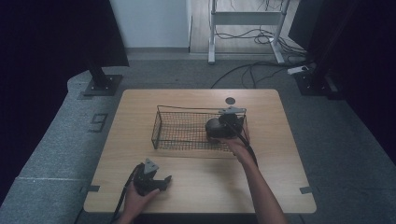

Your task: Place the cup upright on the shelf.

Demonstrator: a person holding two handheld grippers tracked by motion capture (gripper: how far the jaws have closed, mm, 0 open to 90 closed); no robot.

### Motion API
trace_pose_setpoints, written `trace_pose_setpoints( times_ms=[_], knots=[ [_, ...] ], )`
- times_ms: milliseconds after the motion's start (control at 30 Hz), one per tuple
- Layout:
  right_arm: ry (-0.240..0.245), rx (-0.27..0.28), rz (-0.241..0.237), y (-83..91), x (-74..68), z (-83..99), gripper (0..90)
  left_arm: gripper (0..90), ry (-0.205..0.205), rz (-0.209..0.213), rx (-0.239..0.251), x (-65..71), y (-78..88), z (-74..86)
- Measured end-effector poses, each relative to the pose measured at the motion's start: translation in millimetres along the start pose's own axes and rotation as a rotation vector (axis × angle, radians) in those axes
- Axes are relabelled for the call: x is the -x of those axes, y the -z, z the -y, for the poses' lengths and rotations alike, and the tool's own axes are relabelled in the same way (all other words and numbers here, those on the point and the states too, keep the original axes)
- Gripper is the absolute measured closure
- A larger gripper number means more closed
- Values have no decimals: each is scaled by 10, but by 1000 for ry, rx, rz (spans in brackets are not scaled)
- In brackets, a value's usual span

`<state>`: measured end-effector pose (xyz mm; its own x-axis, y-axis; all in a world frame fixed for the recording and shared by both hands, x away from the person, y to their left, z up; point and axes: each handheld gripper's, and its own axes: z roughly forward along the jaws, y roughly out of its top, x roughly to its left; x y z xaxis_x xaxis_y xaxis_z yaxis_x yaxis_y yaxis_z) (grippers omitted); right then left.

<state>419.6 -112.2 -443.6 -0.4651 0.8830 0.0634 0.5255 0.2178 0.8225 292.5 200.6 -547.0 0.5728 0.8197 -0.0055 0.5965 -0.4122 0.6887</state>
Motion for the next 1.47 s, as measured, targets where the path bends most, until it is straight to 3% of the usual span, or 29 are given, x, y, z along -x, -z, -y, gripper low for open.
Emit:
trace_pose_setpoints(
  times_ms=[267,500,1000,1267,1333,1467],
  knots=[
    [25,67,-32,359,-13,242,74,163,0,0,0,0,0,0],
    [-1,103,-42,570,52,504,105,162,0,0,0,0,1,0],
    [-45,112,-21,841,175,1125,133,163,0,1,0,0,0,0],
    [-85,94,-13,832,285,1358,140,163,0,1,0,0,0,0],
    [-81,77,-9,827,298,1384,144,163,0,1,0,0,0,0],
    [-95,95,-19,859,310,1391,153,163,0,1,0,0,0,0]
  ],
)
